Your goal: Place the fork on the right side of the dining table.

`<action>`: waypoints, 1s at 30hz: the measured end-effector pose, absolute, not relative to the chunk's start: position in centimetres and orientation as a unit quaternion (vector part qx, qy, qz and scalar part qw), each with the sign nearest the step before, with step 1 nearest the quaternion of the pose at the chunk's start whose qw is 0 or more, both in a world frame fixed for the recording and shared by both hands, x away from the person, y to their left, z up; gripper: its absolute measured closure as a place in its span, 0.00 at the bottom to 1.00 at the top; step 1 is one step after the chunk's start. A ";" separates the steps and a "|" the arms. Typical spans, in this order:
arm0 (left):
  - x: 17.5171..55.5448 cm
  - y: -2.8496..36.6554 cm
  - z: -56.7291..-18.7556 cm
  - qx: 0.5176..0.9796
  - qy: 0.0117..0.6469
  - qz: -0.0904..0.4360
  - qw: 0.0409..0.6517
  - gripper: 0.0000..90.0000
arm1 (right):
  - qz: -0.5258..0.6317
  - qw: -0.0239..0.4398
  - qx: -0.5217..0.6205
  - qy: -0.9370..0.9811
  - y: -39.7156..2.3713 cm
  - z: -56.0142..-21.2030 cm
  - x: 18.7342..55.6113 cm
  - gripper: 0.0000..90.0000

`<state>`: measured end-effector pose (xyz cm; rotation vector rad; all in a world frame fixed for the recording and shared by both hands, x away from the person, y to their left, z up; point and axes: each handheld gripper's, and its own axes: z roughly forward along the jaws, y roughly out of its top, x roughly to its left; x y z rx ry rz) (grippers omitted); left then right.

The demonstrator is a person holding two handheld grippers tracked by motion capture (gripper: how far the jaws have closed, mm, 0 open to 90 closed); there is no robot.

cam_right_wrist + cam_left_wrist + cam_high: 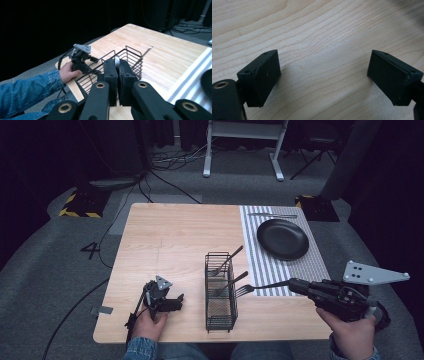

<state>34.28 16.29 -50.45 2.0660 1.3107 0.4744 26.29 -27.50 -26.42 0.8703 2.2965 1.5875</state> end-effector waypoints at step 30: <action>34.3 16.3 -50.4 0.786 0.498 0.182 0.319 0.13 | 0.540 0.160 0.364 0.742 -33.5 -25.0 27.8 0.97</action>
